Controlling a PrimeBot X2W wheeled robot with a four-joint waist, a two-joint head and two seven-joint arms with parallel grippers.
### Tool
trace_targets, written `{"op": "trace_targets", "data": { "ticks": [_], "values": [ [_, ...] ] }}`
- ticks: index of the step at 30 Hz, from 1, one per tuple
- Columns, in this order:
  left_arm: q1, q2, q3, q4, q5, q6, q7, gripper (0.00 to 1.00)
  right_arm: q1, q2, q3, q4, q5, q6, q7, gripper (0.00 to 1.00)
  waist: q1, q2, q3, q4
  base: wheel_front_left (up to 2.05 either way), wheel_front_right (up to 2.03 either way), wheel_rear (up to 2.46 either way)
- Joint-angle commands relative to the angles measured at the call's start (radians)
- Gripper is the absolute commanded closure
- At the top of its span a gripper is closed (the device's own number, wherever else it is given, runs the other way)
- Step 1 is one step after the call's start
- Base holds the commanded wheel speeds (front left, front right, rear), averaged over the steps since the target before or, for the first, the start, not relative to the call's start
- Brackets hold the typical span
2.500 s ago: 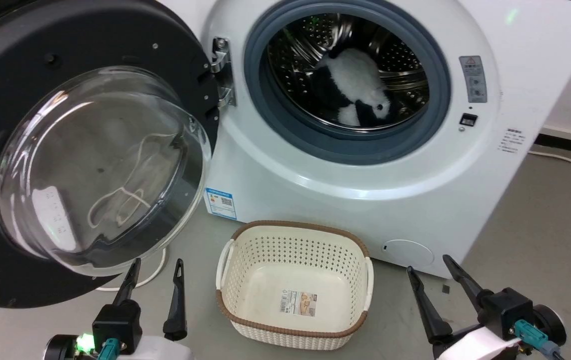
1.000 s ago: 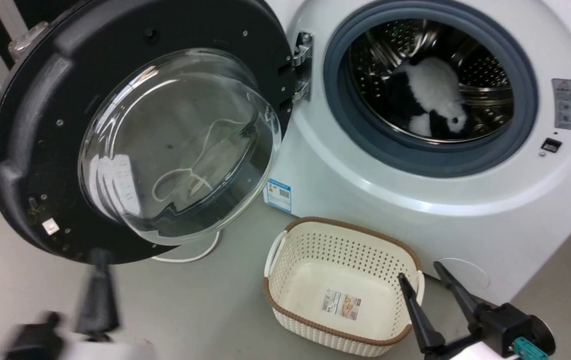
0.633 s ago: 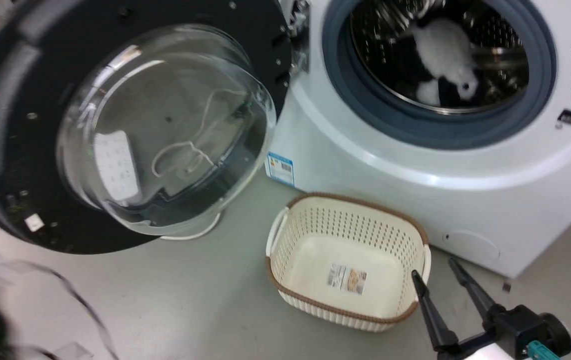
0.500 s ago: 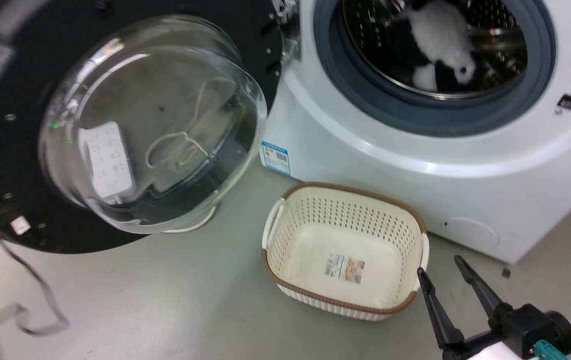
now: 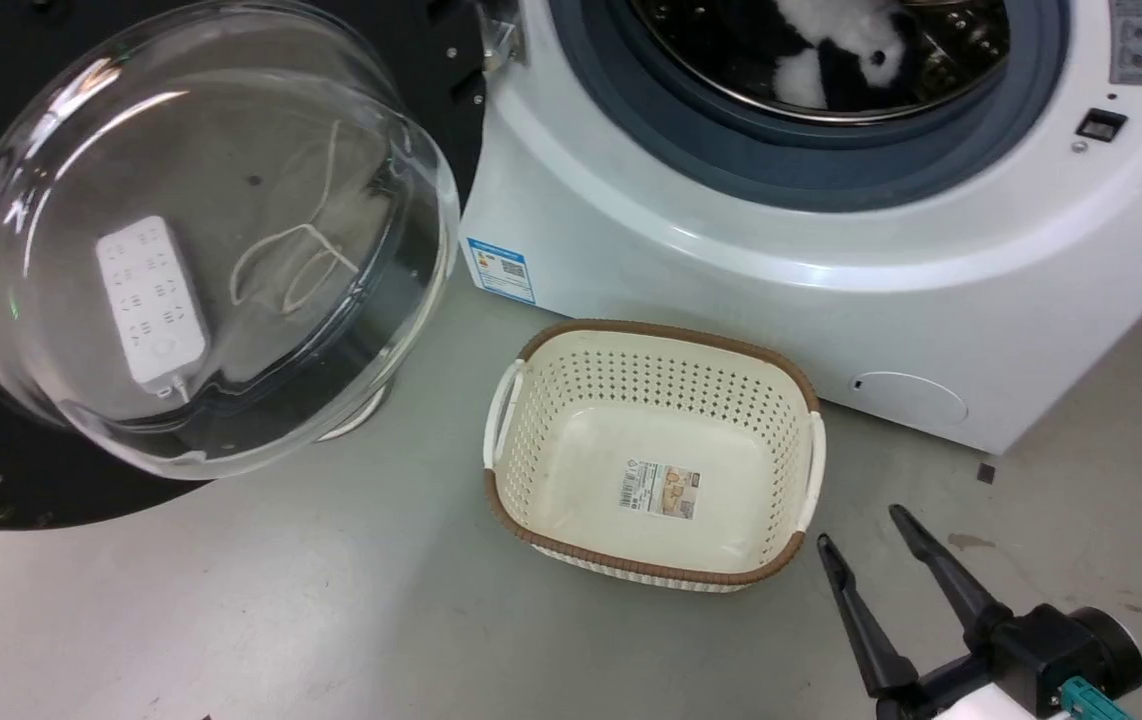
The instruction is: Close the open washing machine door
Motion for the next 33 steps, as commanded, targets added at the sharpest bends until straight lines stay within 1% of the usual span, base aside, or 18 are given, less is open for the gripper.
{"op": "trace_targets", "data": {
  "ticks": [1,5,9,12,17,19,21,22,23,25,26,27,28,29,30,31,32,33],
  "values": [
    [0.0,-0.001,-0.02,0.003,-0.026,-0.003,0.07,1.0,-0.013,-0.008,0.002,-0.002,0.007,0.001,-0.004,0.0,-0.0001,0.0,0.001,-0.006,0.0,0.0,0.0],
    [0.027,-0.017,-0.039,-0.017,-0.068,-0.007,0.165,1.0,-0.014,-0.011,0.002,-0.001,0.007,0.001,-0.004,0.0,-0.0001,0.0,-0.001,-0.014,0.0,0.0,0.0],
    [0.083,-0.036,-0.063,-0.067,-0.114,-0.031,0.275,1.0,-0.012,-0.005,-0.003,0.009,0.009,0.001,-0.004,0.0,-0.0001,0.0,-0.018,-0.02,0.0,0.0,0.0],
    [0.124,-0.059,-0.06,-0.133,-0.172,-0.051,0.352,1.0,-0.008,0.007,-0.003,0.02,0.008,0.001,-0.004,0.0,-0.0001,0.0,-0.04,-0.023,0.0,0.0,0.0],
    [0.232,-0.127,-0.085,-0.294,-0.262,-0.068,0.488,1.0,0.0,0.035,-0.008,0.043,0.004,0.001,-0.004,0.0,-0.0001,0.0,-0.092,-0.021,0.0,0.0,0.0],
    [0.276,-0.164,-0.098,-0.369,-0.29,-0.07,0.522,1.0,-0.001,0.044,-0.011,0.05,0.001,0.001,-0.004,0.0,-0.0001,0.0,-0.107,-0.024,0.0,0.0,0.0],
    [0.309,-0.22,-0.099,-0.442,-0.324,-0.065,0.528,1.0,-0.007,0.054,-0.028,0.055,-0.001,0.001,-0.004,0.0,-0.0001,0.0,-0.119,-0.031,0.0,0.0,0.0],
    [0.309,-0.22,-0.099,-0.442,-0.324,-0.065,0.528,1.0,-0.007,0.054,-0.028,0.055,-0.001,0.001,-0.004,0.0,-0.0001,0.0,-0.119,-0.031,0.0,0.0,0.0],
    [0.352,-0.281,-0.11,-0.51,-0.356,-0.057,0.538,1.0,-0.013,0.064,-0.052,0.057,0.0,0.001,-0.004,0.0,-0.0001,0.0,-0.13,-0.044,0.0,0.0,0.0],
    [0.408,-0.332,-0.126,-0.569,-0.374,-0.059,0.547,1.0,-0.019,0.072,-0.073,0.058,0.0,0.001,-0.004,0.0,-0.0001,0.0,-0.137,-0.061,0.0,0.0,0.0],
    [0.435,-0.357,-0.136,-0.59,-0.38,-0.061,0.55,1.0,-0.021,0.074,-0.082,0.058,-0.001,0.001,-0.004,0.0,-0.0001,0.0,-0.141,-0.071,0.0,0.0,0.0],
    [0.435,-0.357,-0.136,-0.59,-0.38,-0.061,0.55,1.0,-0.021,0.074,-0.082,0.058,-0.001,0.001,-0.004,0.0,-0.0001,0.0,-0.141,-0.071,0.0,0.0,0.0],
    [0.487,-0.398,-0.165,-0.621,-0.379,-0.075,0.556,1.0,-0.023,0.076,-0.1,0.058,-0.006,0.001,-0.004,0.0,-0.0001,0.0,-0.144,-0.093,0.0,0.0,0.0],
    [0.511,-0.421,-0.184,-0.633,-0.376,-0.082,0.557,1.0,-0.025,0.076,-0.107,0.058,-0.009,0.001,-0.004,0.0,-0.0001,0.0,-0.144,-0.106,0.0,0.0,0.0],
    [0.511,-0.421,-0.184,-0.633,-0.376,-0.082,0.557,1.0,-0.025,0.076,-0.107,0.058,-0.009,0.001,-0.004,0.0,-0.0001,0.0,-0.144,-0.106,0.0,0.0,0.0],
    [0.552,-0.459,-0.225,-0.654,-0.372,-0.097,0.551,1.0,-0.027,0.073,-0.121,0.057,-0.013,0.001,-0.004,0.0,-0.0001,0.0,-0.144,-0.133,0.0,0.0,0.0],
    [0.552,-0.459,-0.225,-0.654,-0.372,-0.097,0.551,1.0,-0.027,0.073,-0.121,0.057,-0.013,0.001,-0.004,0.0,-0.0001,0.0,-0.144,-0.133,0.0,0.0,0.0],
    [0.568,-0.476,-0.243,-0.661,-0.376,-0.103,0.539,1.0,-0.031,0.071,-0.125,0.057,-0.015,0.001,-0.004,0.0,-0.0001,0.0,-0.142,-0.152,0.0,0.0,0.0]
  ]
}}
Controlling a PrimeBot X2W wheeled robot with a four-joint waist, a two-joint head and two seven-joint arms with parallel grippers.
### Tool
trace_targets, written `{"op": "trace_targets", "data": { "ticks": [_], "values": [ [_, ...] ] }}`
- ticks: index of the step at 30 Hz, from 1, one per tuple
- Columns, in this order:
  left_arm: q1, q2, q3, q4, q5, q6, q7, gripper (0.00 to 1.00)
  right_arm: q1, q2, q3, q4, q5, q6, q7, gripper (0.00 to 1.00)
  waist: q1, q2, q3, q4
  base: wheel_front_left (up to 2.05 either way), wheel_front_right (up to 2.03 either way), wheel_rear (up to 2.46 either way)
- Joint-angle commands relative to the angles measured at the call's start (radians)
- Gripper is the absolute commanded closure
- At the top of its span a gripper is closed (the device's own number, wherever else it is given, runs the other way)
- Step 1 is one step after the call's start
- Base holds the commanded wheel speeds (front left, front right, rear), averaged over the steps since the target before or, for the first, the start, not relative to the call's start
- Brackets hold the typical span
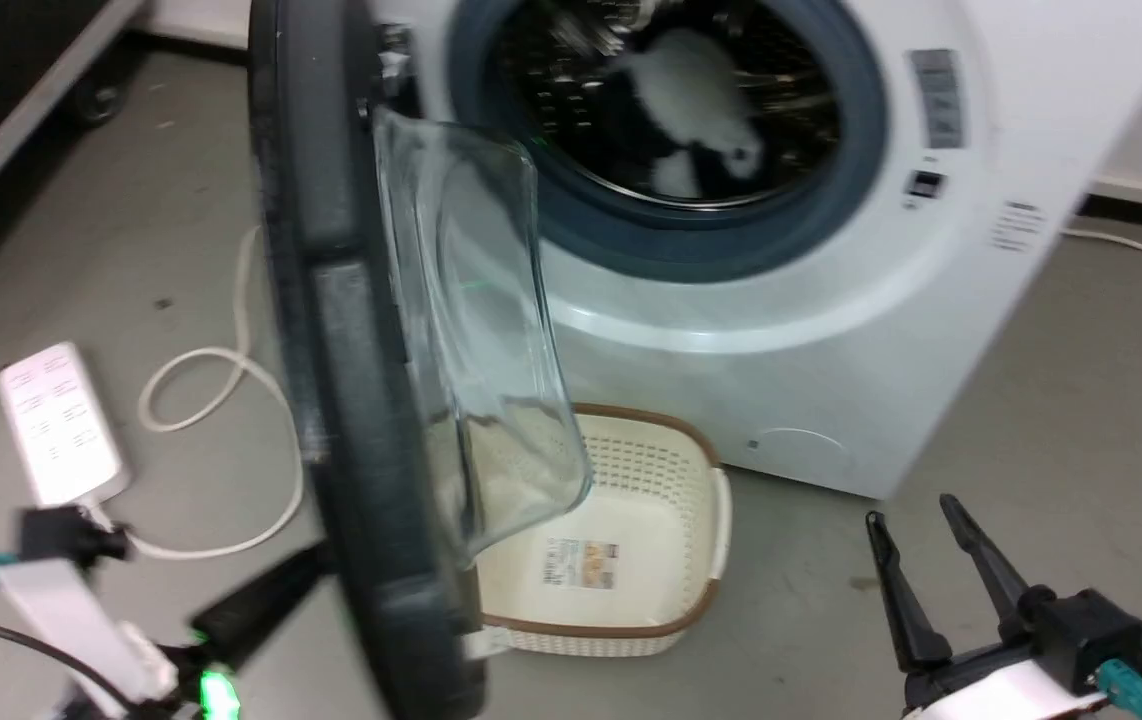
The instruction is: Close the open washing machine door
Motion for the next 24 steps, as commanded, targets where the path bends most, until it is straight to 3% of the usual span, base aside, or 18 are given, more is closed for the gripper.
{"op": "trace_targets", "data": {
  "ticks": [1,5,6,7,11,12,13,17,24],
  "values": [
    [0.023,-0.02,-0.03,0.0,-0.027,-0.013,-0.032,1.0,-0.022,-0.001,-0.01,-0.002,-0.003,0.001,-0.004,0.0,0.0001,-0.0001,0.006,-0.062,0.0,0.0,0.0],
    [0.071,-0.03,-0.121,0.015,-0.098,-0.037,-0.126,1.0,-0.033,0.001,-0.028,0.001,0.003,0.001,-0.004,0.0,0.0001,-0.0001,0.024,-0.13,0.0,0.0,0.0],
    [0.091,-0.03,-0.204,0.04,-0.153,-0.064,-0.22,1.0,-0.04,-0.001,-0.027,0.003,0.002,0.001,-0.004,0.0,0.0001,-0.0001,0.042,-0.18,0.0,0.0,0.0],
    [0.091,-0.03,-0.204,0.04,-0.153,-0.064,-0.22,1.0,-0.04,-0.001,-0.027,0.003,0.002,0.001,-0.004,0.0,0.0001,-0.0001,0.042,-0.18,0.0,0.0,0.0],
    [0.058,-0.031,-0.385,0.121,-0.198,-0.138,-0.406,1.0,-0.059,-0.01,-0.027,0.002,0.012,0.001,-0.004,0.0,0.0001,-0.0001,0.101,-0.312,0.0,0.0,0.0],
    [0.058,-0.031,-0.385,0.121,-0.198,-0.138,-0.406,1.0,-0.059,-0.01,-0.027,0.002,0.012,0.001,-0.004,0.0,0.0001,-0.0001,0.101,-0.312,0.0,0.0,0.0],
    [0.015,-0.031,-0.428,0.159,-0.211,-0.155,-0.473,1.0,-0.069,-0.013,-0.028,0.003,0.019,0.001,-0.004,0.0,0.0001,-0.0001,0.124,-0.363,0.0,0.0,0.0],
    [-0.072,-0.031,-0.468,0.227,-0.207,-0.174,-0.577,1.0,-0.083,-0.012,-0.029,0.005,0.027,0.001,-0.004,0.0,0.0001,-0.0001,0.157,-0.435,0.0,0.0,0.0],
    [-0.346,-0.031,-0.505,0.452,-0.195,-0.2,-0.888,1.0,-0.099,0.002,-0.025,0.012,0.043,0.001,-0.004,0.0,0.0001,-0.0001,0.203,-0.542,0.0,0.0,0.0]
  ]
}}
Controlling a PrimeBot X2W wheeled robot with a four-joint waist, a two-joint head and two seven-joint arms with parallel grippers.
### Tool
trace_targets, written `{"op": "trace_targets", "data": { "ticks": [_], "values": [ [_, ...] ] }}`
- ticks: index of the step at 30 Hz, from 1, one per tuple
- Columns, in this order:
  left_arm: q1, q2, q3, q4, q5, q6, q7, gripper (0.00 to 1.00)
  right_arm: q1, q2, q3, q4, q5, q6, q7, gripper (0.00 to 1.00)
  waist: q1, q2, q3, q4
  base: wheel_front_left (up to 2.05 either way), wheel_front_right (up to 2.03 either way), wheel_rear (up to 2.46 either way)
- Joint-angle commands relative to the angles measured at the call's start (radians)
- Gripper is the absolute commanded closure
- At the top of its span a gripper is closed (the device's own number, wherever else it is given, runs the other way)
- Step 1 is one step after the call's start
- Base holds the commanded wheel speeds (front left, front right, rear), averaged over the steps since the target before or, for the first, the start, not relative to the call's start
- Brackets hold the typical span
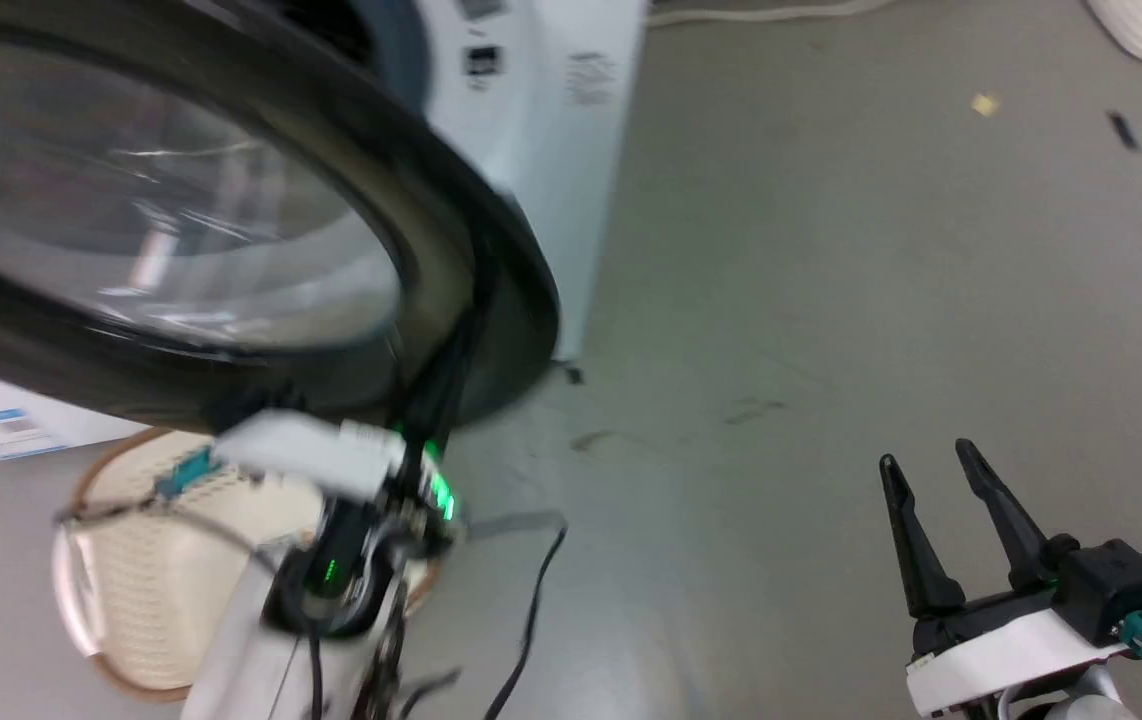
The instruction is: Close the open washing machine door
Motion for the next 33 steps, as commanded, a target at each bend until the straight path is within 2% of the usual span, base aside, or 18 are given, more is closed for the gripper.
{"op": "trace_targets", "data": {
  "ticks": [1,6,9,12,15,16,17,18,19,21,22,26,29,31,33],
  "values": [
    [-0.038,0.001,-0.009,0.022,-0.004,-0.006,-0.023,1.0,-0.018,0.005,0.001,0.003,0.005,0.001,-0.004,0.0,-0.0002,-0.0001,0.043,-0.051,0.0,0.0,0.0],
    [-0.211,0.001,-0.041,0.183,-0.025,-0.016,-0.194,1.0,-0.023,0.013,0.016,0.009,0.004,0.001,-0.004,0.0,-0.0002,-0.0001,0.045,-0.05,0.0,0.0,0.0],
    [-0.258,0.001,-0.073,0.249,-0.015,-0.02,-0.233,1.0,-0.029,0.016,0.016,-0.003,-0.001,0.001,-0.004,0.0,-0.0002,-0.0001,0.035,-0.031,0.0,0.0,0.0],
    [-0.244,0.003,-0.092,0.25,0.011,-0.022,-0.248,1.0,-0.021,0.019,0.009,-0.019,-0.004,0.001,-0.004,0.0,-0.0002,-0.0001,0.016,0.002,0.0,0.0,0.0],
    [-0.171,0.027,-0.12,0.182,0.075,-0.022,-0.268,1.0,-0.002,0.017,0.009,-0.033,-0.01,0.001,-0.004,0.0,-0.0002,-0.0001,-0.013,0.047,0.0,0.0,0.0],
    [-0.137,0.037,-0.128,0.15,0.095,-0.022,-0.282,0.87,0.005,0.015,0.011,-0.038,-0.011,0.001,-0.004,0.0,-0.0002,-0.0001,-0.023,0.062,0.0,0.0,0.0],
    [-0.102,0.051,-0.139,0.115,0.123,-0.022,-0.299,0.56,0.013,0.012,0.011,-0.044,-0.012,0.001,-0.004,0.0,-0.0002,-0.0001,-0.035,0.083,0.0,0.0,0.0],
    [-0.065,0.073,-0.152,0.078,0.16,-0.022,-0.322,0.0,0.021,0.01,0.015,-0.05,-0.012,0.001,-0.004,0.0,-0.0002,-0.0001,-0.046,0.099,0.0,0.0,0.0],
    [-0.029,0.098,-0.169,0.039,0.206,-0.022,-0.349,0.0,0.029,0.006,0.017,-0.056,-0.012,0.001,-0.004,0.0,-0.0002,-0.0001,-0.058,0.119,0.0,0.0,0.0],
    [0.046,0.152,-0.192,-0.024,0.305,-0.022,-0.4,0.0,0.044,-0.002,0.026,-0.07,-0.016,0.001,-0.004,0.0,-0.0002,-0.0001,-0.079,0.153,0.0,0.0,0.0],
    [0.137,0.24,-0.169,-0.043,0.592,-0.021,-0.431,0.0,0.067,-0.018,0.039,-0.09,-0.026,0.001,-0.004,0.0,-0.0002,-0.0001,-0.107,0.213,0.0,0.0,0.0],
    [0.253,0.177,0.034,-0.131,0.997,0.017,-0.433,0.0,0.087,-0.033,0.051,-0.11,-0.043,0.001,-0.004,0.0,-0.0002,-0.0001,-0.132,0.283,0.0,0.0,0.0],
    [0.33,0.152,0.084,-0.208,1.282,0.05,-0.433,0.0,0.092,-0.038,0.059,-0.121,-0.049,0.001,-0.004,0.0,-0.0002,-0.0001,-0.145,0.322,0.0,0.0,0.0],
    [0.373,0.126,0.094,-0.252,1.409,0.079,-0.433,0.0,0.096,-0.041,0.063,-0.126,-0.055,0.001,-0.004,0.0,-0.0002,-0.0001,-0.15,0.347,0.0,0.0,0.0],
    [0.403,0.097,0.106,-0.293,1.482,0.097,-0.433,0.0,0.099,-0.044,0.067,-0.128,-0.061,0.001,-0.004,0.0,-0.0002,-0.0001,-0.153,0.371,0.0,0.0,0.0]
  ]
}}
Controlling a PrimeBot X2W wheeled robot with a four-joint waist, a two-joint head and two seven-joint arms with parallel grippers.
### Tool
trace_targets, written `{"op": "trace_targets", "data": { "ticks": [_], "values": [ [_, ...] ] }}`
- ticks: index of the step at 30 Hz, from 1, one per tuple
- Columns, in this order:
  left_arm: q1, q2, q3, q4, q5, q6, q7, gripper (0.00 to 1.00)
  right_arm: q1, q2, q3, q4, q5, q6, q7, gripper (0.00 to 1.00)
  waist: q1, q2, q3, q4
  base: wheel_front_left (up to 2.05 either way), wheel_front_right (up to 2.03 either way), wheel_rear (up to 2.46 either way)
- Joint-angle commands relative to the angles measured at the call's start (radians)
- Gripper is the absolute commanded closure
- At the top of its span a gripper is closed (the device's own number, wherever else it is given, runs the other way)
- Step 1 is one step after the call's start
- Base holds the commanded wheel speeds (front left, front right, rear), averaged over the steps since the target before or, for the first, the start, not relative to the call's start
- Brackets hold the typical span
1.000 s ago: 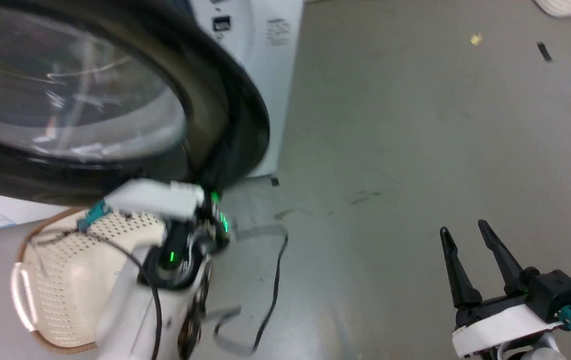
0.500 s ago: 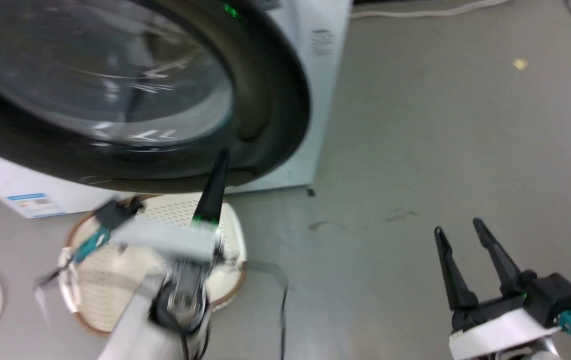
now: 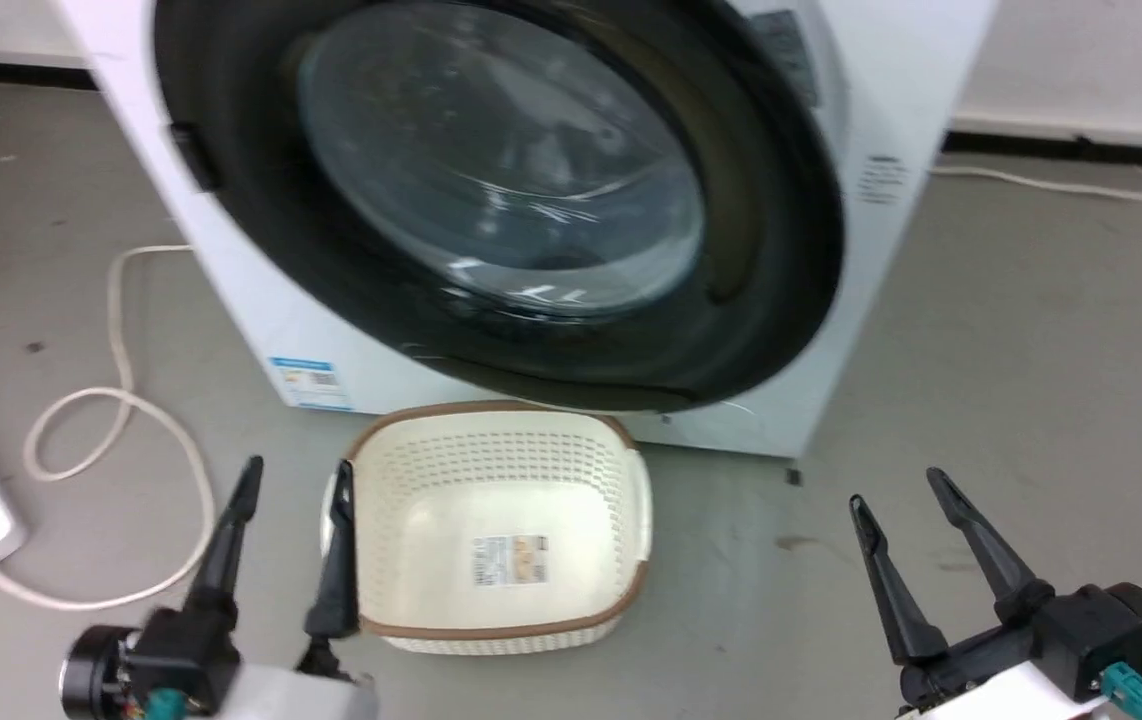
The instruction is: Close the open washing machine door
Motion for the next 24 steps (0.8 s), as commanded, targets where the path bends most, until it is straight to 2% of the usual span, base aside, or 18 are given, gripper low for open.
{"op": "trace_targets", "data": {
  "ticks": [1,2,5,11,18,24],
  "values": [
    [0.019,-0.009,0.001,-0.013,0.031,0.008,-0.004,0.0,0.012,-0.008,0.005,-0.004,-0.006,0.001,-0.004,0.0,0.0002,-0.0001,-0.016,0.044,0.0,0.0,0.0],
    [0.05,-0.017,-0.015,-0.007,0.107,0.02,-0.004,0.0,0.013,-0.021,0.028,0.009,-0.011,0.001,-0.004,1.0,0.0002,-0.0001,-0.012,0.078,0.0,0.0,0.0],
    [0.058,-0.032,-0.031,0.011,0.134,0.031,-0.004,0.0,-0.007,-0.04,0.04,0.022,-0.015,0.001,-0.004,1.0,0.0002,-0.0001,0.011,0.111,0.0,0.0,0.0],
    [0.026,-0.055,-0.068,0.032,0.141,0.016,-0.004,0.0,-0.136,-0.098,0.04,0.049,0.021,0.001,0.036,1.0,0.0002,-0.0001,0.099,0.173,0.0,0.0,0.0],
    [-0.015,-0.076,-0.122,0.069,0.147,0.009,-0.004,0.0,-0.387,-0.224,0.071,0.127,0.075,0.001,0.172,1.0,0.0002,-0.0001,0.191,0.223,0.0,0.0,0.0],
    [-0.056,-0.089,-0.161,0.079,0.143,0.02,-0.004,0.0,-0.557,-0.328,0.096,0.247,0.172,0.001,0.226,1.0,0.0002,-0.0001,0.235,0.26,0.0,0.0,0.0]
  ]
}}
